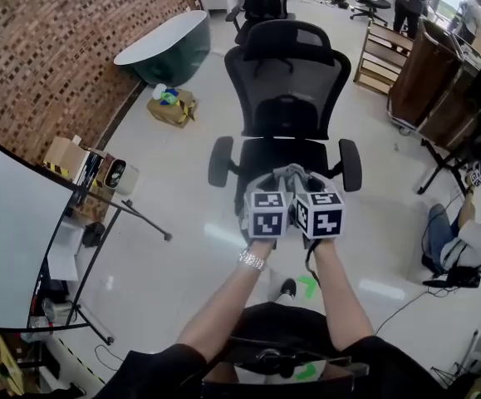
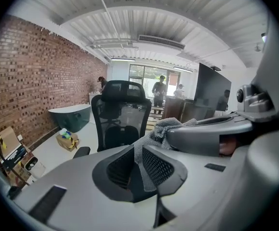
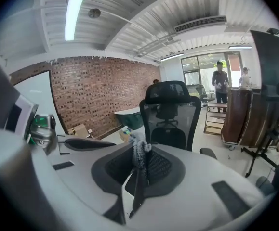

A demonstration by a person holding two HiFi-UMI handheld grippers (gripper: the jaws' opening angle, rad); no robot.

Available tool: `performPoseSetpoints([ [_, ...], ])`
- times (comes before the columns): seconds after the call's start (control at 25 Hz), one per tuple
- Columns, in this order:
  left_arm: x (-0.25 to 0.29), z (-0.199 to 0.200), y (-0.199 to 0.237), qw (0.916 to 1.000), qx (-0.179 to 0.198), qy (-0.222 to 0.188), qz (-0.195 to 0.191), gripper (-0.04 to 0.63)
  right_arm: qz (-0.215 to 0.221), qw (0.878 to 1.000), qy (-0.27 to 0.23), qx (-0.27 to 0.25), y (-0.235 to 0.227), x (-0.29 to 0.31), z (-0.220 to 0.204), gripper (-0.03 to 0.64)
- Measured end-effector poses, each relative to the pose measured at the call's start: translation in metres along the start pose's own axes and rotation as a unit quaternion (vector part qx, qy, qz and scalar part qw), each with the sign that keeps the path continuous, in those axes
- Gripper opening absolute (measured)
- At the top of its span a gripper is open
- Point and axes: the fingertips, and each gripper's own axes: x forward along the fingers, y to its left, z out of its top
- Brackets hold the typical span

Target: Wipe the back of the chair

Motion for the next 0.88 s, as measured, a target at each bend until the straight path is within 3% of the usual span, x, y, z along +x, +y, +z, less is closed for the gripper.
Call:
performPoseSetpoints([
  [0.16,-0.022,-0.008,-0.014,1.0,0.004,-0.002,-0.006,0.058,0.014,1.0,-0.001,0.009,0.011,-0.025,-0.013,0.048],
  [0.4,-0.038,0.002,-0.023,0.9993,0.022,-0.014,-0.028,0.058,-0.006,1.0,-0.015,0.012,0.016,-0.044,-0.011,0.046],
  [0.88,-0.042,0.014,-0.016,0.9988,0.011,-0.024,-0.041,0.058,0.009,1.0,-0.013,0.017,0.03,-0.044,0.001,0.046],
])
